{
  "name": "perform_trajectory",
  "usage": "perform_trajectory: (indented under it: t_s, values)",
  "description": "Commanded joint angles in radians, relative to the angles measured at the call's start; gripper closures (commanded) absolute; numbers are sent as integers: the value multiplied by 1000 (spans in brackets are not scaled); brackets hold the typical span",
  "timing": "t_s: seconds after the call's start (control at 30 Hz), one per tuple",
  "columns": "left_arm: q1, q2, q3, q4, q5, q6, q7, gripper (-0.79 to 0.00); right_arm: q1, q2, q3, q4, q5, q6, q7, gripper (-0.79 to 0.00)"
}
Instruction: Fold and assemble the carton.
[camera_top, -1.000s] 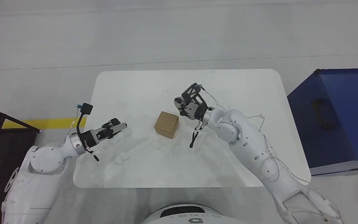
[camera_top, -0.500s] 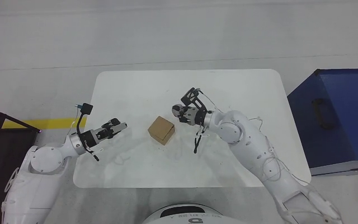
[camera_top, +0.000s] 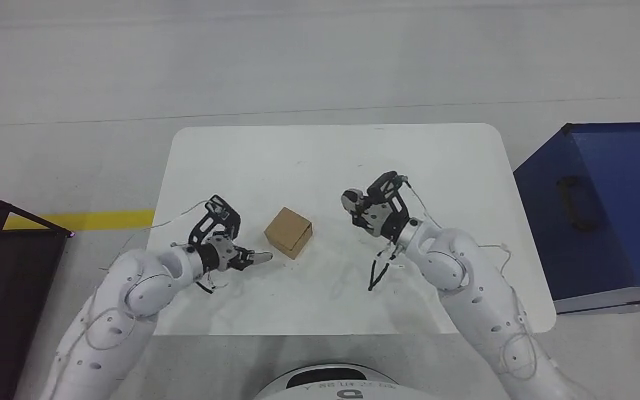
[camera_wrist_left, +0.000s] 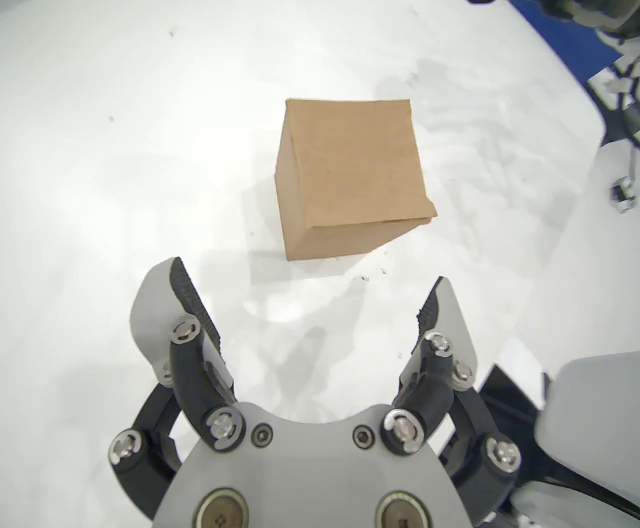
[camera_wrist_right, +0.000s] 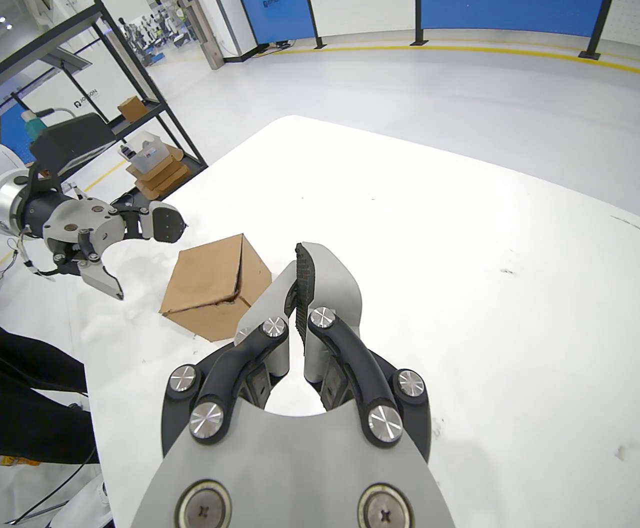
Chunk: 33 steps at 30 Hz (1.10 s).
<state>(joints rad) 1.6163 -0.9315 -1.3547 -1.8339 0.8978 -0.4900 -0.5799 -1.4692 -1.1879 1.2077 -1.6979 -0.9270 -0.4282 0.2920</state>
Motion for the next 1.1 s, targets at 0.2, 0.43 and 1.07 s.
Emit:
perform_trajectory:
  t_s: [0.2,0.43,1.07]
  values:
    - [-86,-30,192,40,404,130,178,-785,-111,18,72,-34,-12,-36,-58,0]
    - [-213,-81,365,92,471,230,301,-785,-149,29,122,-39,-6,-81,-83,0]
    - [-113,-36,5,86,269,191,256,-785,-84,41,141,28,33,-188,-74,0]
